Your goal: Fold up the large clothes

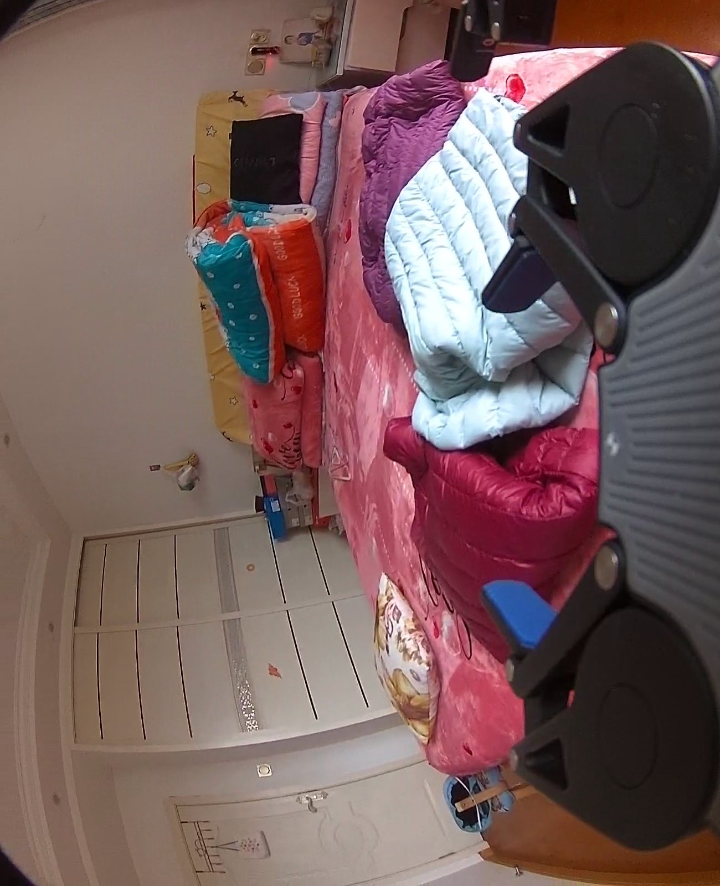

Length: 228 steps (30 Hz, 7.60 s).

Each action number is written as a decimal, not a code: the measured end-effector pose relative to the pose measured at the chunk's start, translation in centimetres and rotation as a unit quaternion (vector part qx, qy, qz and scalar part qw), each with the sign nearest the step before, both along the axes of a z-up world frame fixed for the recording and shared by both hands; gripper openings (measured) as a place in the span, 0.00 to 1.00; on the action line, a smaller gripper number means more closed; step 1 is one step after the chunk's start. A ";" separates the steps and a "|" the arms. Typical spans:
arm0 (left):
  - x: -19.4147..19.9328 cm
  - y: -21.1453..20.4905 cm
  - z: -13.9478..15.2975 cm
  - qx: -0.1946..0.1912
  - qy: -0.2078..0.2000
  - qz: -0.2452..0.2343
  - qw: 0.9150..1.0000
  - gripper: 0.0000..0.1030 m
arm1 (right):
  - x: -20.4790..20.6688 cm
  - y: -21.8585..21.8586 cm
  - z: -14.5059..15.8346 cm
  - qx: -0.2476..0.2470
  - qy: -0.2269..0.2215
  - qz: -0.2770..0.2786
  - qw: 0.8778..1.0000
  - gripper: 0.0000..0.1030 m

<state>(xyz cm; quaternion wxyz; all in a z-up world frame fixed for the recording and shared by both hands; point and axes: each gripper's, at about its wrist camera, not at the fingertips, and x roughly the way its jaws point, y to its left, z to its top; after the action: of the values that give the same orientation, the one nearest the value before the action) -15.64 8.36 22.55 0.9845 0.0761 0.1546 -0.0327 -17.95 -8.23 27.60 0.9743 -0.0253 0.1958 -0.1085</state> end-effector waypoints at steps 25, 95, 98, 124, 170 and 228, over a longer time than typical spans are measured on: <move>0.2 2.3 -1.0 -0.009 0.011 0.008 1.000 0.99 | -0.7 1.3 1.3 0.001 -0.007 0.038 0.999 1.00; 11.2 -16.8 -8.6 0.093 0.075 -0.187 0.975 0.00 | 6.0 -18.8 -19.5 0.216 0.059 -0.092 0.970 1.00; 9.5 -14.9 -5.0 0.049 0.061 -0.196 0.977 0.00 | 5.6 -19.4 -19.6 0.236 0.053 -0.095 0.966 1.00; -5.1 4.8 -3.0 -0.131 0.139 -0.167 0.967 0.00 | 1.6 -20.9 -20.0 0.372 0.019 -0.096 0.923 1.00; -0.6 7.4 -5.5 -0.151 0.121 -0.113 0.975 0.69 | 8.0 -8.0 -8.1 0.251 -0.068 0.140 0.955 0.13; 14.8 -5.5 -11.3 -0.078 0.191 -0.063 0.976 0.05 | 8.0 -13.8 -22.5 0.394 0.110 0.008 0.912 0.86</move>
<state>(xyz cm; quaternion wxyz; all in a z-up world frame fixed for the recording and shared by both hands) -0.85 2.85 11.26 0.9355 0.0009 0.3320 -0.1207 -9.92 -22.03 5.11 0.8782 0.3472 0.3288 -0.0115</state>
